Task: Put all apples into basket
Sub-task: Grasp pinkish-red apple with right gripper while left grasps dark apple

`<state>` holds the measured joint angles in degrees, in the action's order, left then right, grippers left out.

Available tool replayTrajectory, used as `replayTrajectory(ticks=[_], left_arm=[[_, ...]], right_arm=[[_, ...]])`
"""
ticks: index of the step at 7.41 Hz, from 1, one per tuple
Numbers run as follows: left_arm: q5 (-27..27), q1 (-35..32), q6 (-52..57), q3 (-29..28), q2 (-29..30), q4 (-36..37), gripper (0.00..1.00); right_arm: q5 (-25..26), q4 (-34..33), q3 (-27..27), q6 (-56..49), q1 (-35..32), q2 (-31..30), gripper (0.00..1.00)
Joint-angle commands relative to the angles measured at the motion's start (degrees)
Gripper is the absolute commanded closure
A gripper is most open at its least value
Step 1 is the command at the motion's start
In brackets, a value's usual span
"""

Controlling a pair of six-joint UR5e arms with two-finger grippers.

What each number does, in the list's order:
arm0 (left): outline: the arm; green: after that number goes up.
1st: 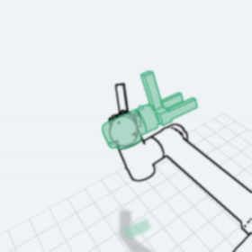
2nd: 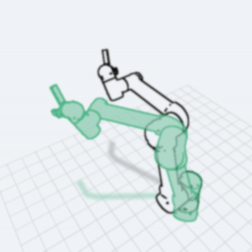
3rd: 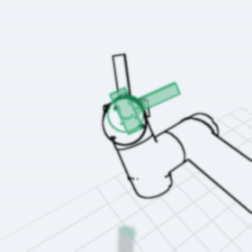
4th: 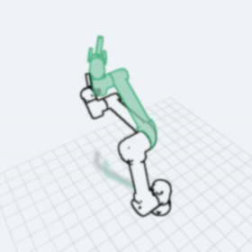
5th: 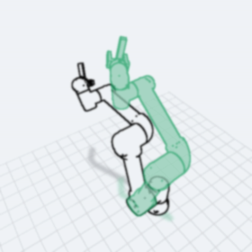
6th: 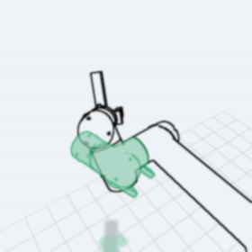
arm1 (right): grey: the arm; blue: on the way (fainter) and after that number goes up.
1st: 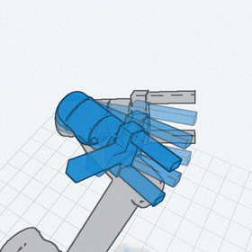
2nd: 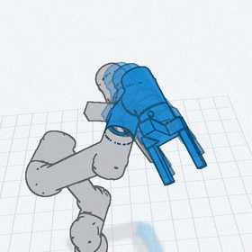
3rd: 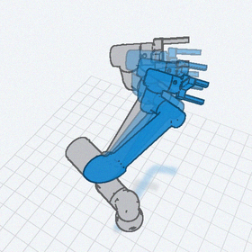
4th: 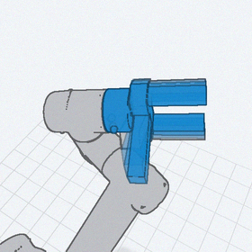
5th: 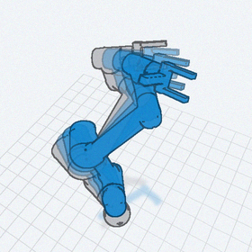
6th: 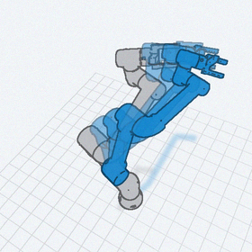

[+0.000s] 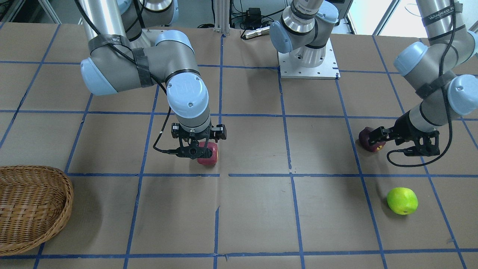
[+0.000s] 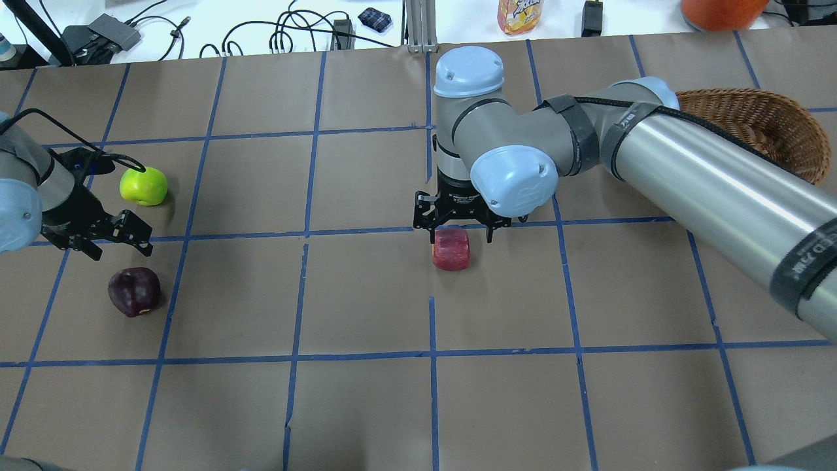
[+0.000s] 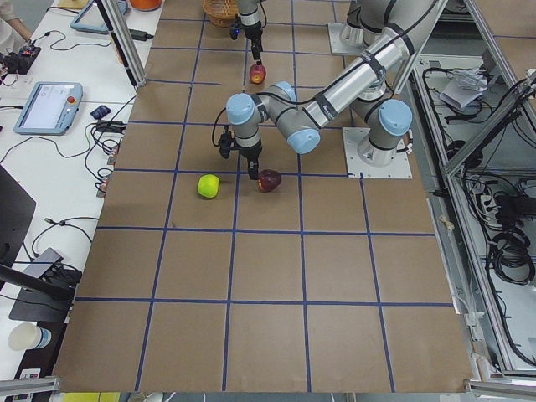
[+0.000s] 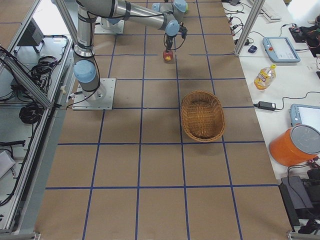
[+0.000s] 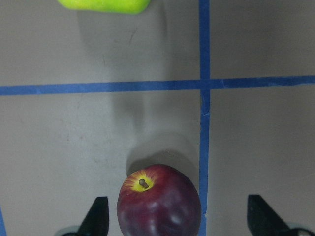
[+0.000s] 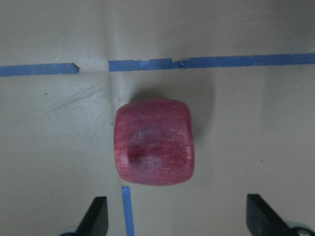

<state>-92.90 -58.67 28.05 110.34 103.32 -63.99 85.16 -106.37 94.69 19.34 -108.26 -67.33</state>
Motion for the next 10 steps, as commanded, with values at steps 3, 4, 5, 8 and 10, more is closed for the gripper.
replayTrajectory(ticks=[3, 4, 5, 8, 10], left_arm=[[-0.09, 1.54, -1.42, 0.66, 1.97, 0.62, 0.0], [-0.09, 1.54, -1.51, 1.45, 2.14, 0.53, 0.0], [-0.09, 1.54, -1.51, 3.46, 1.8, 0.88, 0.0], [-0.18, 1.97, -0.89, 5.23, 1.88, 2.99, 0.0], [-0.18, 2.5, -0.72, 6.99, 1.79, 2.99, 0.0]], right_arm=[[-1.22, -4.64, 0.84, 0.0, -0.55, 4.48, 0.0], [-1.22, -4.55, 1.54, 0.69, -0.55, 5.18, 0.0], [-1.22, -4.72, 1.99, 0.96, -0.55, 5.28, 0.0], [-0.43, -6.31, 1.47, -0.18, -0.55, 4.4, 1.0], [-0.17, -4.91, 0.24, -0.53, 0.24, -0.49, 1.0]])
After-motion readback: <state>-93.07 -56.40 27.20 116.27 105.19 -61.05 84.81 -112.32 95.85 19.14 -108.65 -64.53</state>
